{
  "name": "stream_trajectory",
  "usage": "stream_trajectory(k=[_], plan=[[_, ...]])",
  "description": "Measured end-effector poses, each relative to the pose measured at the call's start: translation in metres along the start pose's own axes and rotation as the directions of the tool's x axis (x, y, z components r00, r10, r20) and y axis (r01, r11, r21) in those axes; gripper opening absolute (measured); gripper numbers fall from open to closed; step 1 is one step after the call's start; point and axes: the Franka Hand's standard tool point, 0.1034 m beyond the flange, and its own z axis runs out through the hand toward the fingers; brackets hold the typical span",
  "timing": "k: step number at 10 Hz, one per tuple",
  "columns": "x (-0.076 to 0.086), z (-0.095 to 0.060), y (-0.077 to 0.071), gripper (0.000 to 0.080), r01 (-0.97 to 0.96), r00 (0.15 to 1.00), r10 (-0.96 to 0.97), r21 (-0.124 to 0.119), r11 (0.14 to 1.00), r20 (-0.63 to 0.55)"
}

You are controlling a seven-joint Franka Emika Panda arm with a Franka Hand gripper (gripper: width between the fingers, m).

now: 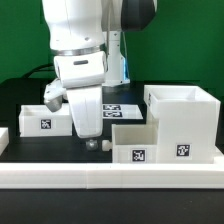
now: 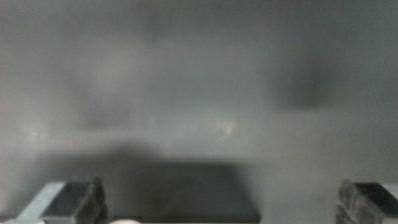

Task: Assemble drawer

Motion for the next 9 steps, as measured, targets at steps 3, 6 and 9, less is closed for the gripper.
stream_trajectory(k=[3,6,9], plan=[[0.020,-0.003,0.010,0.0648,-0.019,1.000,0.019,-0.006,1.000,0.002],[0.027,-0.003,0.013,0.0648,-0.032,0.999,0.032,-0.007,0.999,0.008],[0.026,-0.003,0.013,0.0648,-0.034,0.999,0.034,-0.007,0.999,0.008]])
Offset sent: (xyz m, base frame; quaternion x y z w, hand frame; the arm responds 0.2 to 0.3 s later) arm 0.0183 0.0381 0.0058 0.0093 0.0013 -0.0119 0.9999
